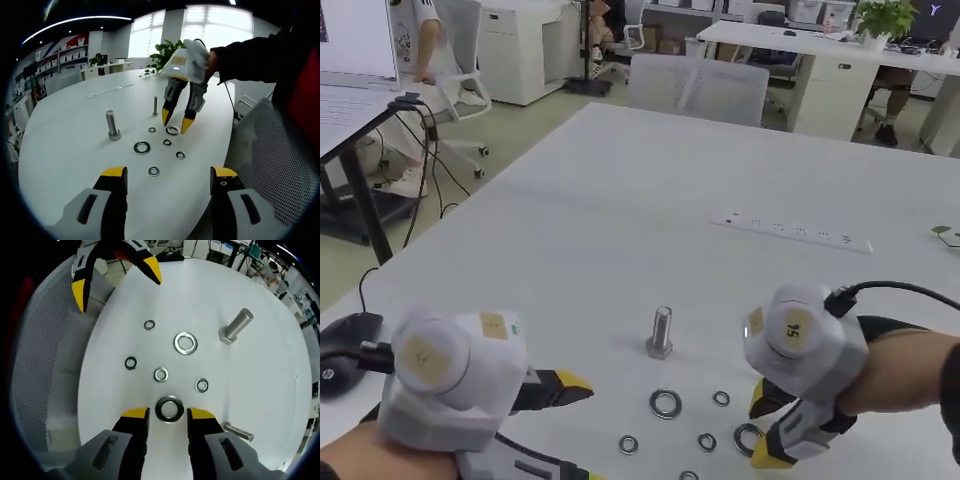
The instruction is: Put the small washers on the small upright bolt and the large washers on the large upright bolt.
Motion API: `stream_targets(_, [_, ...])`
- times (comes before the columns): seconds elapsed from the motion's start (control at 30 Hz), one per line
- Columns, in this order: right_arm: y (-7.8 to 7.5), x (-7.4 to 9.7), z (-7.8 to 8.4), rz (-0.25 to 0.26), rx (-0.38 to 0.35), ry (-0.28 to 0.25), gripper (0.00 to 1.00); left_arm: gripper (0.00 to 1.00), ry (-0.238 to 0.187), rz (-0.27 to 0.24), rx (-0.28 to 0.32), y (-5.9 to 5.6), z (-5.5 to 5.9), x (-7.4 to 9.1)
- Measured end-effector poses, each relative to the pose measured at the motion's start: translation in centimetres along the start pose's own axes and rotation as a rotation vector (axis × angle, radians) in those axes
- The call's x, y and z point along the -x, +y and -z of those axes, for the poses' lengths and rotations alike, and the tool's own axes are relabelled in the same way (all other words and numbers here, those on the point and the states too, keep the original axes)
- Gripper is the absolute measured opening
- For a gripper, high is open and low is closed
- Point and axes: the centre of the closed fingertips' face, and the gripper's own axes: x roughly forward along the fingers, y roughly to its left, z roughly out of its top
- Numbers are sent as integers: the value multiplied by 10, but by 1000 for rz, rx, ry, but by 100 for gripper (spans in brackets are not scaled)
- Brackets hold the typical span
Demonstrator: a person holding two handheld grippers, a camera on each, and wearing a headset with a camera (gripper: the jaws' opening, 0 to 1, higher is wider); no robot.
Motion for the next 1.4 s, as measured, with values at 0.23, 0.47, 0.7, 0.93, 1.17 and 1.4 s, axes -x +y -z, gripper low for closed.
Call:
stream_targets(0.23, [-2, -3, 2, 9, 29, 25, 31, 66, -7, -6, 3, 1, -1, 0])
stream_targets(0.47, [-1, -3, 3, -14, 2, 32, 29, 66, -6, -8, 3, 1, -1, 0])
stream_targets(0.7, [-1, -3, 3, -12, -4, 42, 28, 66, -8, -11, 1, 1, -1, 0])
stream_targets(0.93, [2, -3, 3, -5, 0, 56, 25, 66, -12, -12, 2, 0, -1, 1])
stream_targets(1.17, [2, -3, 3, -3, -17, 61, 24, 66, -13, -12, 1, 0, 0, 2])
stream_targets(1.4, [3, -3, 2, -3, -21, 59, 24, 66, -14, -12, 0, 1, 0, 3])
